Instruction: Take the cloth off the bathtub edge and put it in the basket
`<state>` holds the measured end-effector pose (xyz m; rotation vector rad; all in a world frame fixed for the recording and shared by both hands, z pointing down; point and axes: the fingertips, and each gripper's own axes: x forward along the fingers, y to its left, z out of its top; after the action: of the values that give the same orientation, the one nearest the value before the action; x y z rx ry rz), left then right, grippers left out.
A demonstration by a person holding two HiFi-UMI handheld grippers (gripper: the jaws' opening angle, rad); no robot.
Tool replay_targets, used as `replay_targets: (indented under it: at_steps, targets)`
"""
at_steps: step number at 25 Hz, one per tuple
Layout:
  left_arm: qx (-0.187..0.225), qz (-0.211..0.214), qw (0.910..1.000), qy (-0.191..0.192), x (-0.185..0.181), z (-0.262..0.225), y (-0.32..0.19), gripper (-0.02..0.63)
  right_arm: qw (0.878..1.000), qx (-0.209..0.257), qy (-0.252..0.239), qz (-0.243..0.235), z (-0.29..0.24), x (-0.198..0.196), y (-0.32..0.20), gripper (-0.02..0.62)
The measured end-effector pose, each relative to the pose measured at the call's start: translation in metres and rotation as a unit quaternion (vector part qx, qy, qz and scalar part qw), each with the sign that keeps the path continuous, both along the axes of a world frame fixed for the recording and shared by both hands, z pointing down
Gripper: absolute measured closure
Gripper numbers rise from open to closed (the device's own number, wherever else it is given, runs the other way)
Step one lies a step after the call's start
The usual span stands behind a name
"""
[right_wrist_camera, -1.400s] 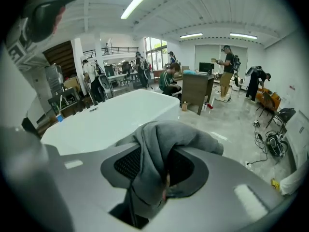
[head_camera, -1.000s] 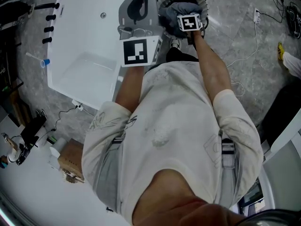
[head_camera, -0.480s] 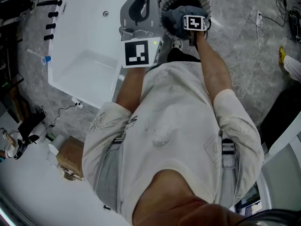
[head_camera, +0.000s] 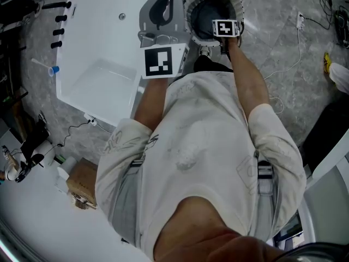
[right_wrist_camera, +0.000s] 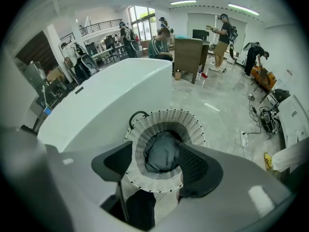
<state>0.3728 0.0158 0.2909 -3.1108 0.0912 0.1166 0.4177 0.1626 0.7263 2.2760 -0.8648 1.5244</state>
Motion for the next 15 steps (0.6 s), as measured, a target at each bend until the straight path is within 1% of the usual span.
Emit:
replay_targets:
  at_steps: [5,9,12,15]
  targets:
    - [-0.004,-0.015,0.9999,0.000,-0.010,-0.004,-0.008,0.606,1.000,0.008,0.008,-0.005,-0.005,-0.004,-0.006,0.295]
    - [-0.007,-0.036,0.9993,0.007,-0.023,-0.009,-0.018,0.606,0.999,0.018,0.022,-0.022,-0.012,-0.007,-0.018,0.299]
    - [-0.001,-0.056,0.9985,-0.002,-0.041,-0.007,-0.030,0.606,0.998,0.030,0.035,-0.042,-0.020,-0.010,-0.033,0.302]
    - [-0.006,-0.090,0.9959,0.002,-0.066,-0.007,-0.048,0.606,0.996,0.042,0.049,-0.061,-0.033,-0.017,-0.052,0.304]
